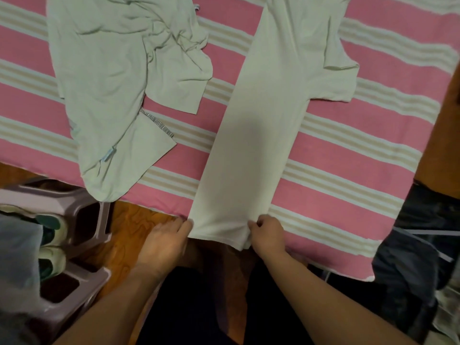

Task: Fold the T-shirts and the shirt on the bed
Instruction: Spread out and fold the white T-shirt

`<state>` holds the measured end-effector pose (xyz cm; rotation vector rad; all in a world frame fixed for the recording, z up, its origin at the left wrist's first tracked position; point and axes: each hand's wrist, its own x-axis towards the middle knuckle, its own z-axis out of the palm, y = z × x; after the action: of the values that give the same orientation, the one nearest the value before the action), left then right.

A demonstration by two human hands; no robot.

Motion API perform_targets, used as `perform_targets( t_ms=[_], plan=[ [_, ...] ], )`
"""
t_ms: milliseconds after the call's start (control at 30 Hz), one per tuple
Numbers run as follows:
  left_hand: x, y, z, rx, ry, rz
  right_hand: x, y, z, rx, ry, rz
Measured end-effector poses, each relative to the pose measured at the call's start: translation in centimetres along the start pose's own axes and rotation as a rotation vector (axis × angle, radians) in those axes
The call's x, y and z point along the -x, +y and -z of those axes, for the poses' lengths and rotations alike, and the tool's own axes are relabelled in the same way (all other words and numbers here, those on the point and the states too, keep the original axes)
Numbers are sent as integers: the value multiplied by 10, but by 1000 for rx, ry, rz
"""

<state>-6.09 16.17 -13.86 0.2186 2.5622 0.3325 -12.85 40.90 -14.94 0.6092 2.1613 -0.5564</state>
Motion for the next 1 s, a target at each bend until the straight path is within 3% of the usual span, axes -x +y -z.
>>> perform_targets(
  t_ms=[133,233,333,400,500,567,700,767,833,900,1000],
  plan=[
    [-18,5,11,-245,-505,142,2,-2,-2,86,34,32],
    [-36,23,43,-278,-923,82,5,-9,8,252,-59,25],
    [-78,42,102,-151,-1086,35,-10,-28,46,278,-132,-2],
    [-118,52,133,1,-911,15,-35,-45,95,143,-44,44],
    [-192,62,154,185,-342,-31,-92,-77,187,-90,273,137],
    [-246,73,157,247,-73,-28,-136,-97,238,-148,424,208],
    [-342,82,145,-3,325,-21,-223,-129,287,168,412,361],
    [-377,81,141,35,507,-43,-254,-132,284,368,424,423],
    [-400,75,134,49,552,-102,-271,-129,278,393,576,474],
    [-412,68,133,11,497,-105,-276,-131,282,237,731,532],
    [-429,63,146,-36,382,-66,-277,-128,300,-357,717,337]
  ],
)
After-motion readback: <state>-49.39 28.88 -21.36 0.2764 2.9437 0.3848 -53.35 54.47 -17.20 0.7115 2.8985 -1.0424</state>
